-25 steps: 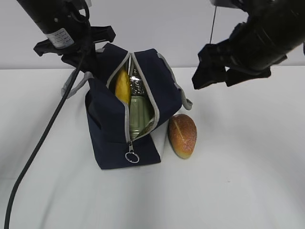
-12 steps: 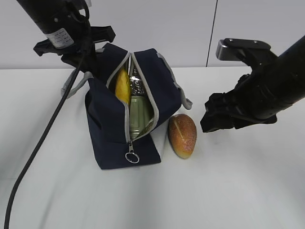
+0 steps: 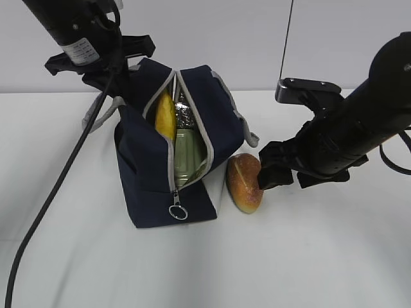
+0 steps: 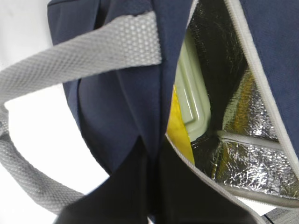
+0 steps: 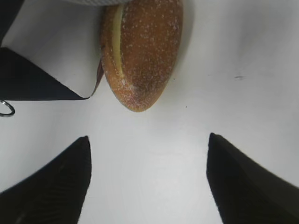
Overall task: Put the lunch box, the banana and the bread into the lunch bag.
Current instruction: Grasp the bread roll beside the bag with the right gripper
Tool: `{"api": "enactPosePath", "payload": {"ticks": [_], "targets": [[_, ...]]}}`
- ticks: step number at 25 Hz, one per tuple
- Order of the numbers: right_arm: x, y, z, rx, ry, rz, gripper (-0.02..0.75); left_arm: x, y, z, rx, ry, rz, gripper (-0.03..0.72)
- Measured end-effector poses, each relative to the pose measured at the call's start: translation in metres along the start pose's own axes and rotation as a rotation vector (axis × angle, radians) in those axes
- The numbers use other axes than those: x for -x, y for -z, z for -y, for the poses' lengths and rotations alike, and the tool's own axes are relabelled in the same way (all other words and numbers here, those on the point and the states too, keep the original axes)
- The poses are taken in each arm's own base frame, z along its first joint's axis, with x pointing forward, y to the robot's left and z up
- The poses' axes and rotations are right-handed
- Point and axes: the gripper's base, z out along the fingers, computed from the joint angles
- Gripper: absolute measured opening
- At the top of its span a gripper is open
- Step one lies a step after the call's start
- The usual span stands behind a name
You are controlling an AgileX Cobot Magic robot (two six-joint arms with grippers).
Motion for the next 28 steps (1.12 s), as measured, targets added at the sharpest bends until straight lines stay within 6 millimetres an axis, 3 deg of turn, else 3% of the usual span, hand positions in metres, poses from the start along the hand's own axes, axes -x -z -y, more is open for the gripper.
{"api": "enactPosePath", "payload": {"ticks": [9, 28], "targets": [[0.018, -0.024, 0.001, 0.005, 0.016, -0.014, 0.664, 0.000, 0.000, -0.001, 0.008, -0.003, 0.000, -0.001], [0.052, -0.081, 0.002, 0.034, -0.028, -0.073, 0.641, 0.000, 0.000, -0.002, 0.017, -0.006, 0.001, -0.001]]}}
